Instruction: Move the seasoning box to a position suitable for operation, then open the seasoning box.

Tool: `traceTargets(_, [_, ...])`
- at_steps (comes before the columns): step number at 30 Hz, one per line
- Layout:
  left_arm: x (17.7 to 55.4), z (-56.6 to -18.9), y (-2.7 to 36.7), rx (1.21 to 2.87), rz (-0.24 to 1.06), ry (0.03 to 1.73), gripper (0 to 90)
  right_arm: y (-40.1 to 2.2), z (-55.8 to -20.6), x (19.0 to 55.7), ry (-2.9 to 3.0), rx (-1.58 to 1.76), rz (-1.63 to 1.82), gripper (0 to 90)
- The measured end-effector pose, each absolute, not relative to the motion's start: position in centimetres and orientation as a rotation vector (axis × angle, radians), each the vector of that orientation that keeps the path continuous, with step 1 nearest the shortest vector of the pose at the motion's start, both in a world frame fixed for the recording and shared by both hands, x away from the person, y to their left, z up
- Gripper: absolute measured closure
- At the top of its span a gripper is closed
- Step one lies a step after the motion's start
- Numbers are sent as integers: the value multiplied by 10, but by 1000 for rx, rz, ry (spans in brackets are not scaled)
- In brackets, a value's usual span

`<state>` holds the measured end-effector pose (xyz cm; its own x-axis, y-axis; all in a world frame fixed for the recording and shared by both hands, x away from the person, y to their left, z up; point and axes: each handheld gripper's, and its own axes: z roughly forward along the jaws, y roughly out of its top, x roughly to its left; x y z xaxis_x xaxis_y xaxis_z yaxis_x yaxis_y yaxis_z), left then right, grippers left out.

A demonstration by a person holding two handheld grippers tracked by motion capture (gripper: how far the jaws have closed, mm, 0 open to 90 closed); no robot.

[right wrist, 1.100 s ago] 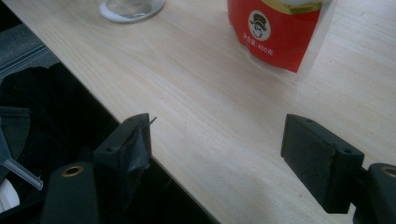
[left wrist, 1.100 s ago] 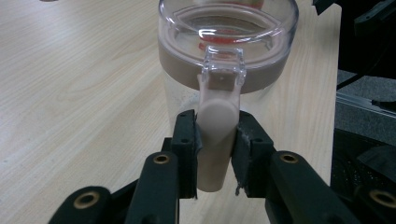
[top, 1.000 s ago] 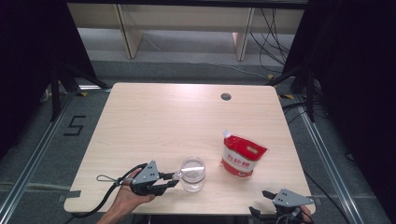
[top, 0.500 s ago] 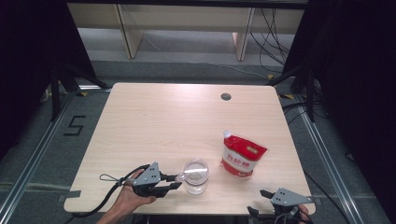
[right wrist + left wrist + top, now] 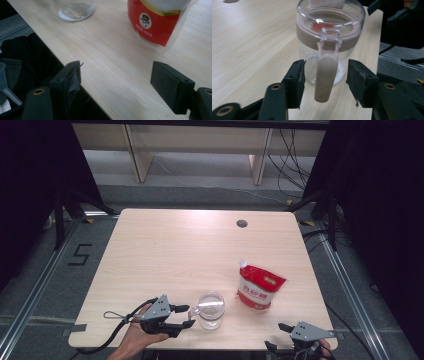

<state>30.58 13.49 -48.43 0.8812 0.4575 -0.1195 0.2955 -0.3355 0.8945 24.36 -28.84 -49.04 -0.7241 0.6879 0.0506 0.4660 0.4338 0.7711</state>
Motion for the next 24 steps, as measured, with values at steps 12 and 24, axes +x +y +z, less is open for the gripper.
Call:
traceTargets(12, [297, -467, 142, 1832, 142, 653, 574, -285, -490, 247, 2412, 991, 1155, 247])
traceTargets(24, [288, -456, 136, 1803, 251, 656, 861, -276, -489, 250, 2420, 950, 1166, 211])
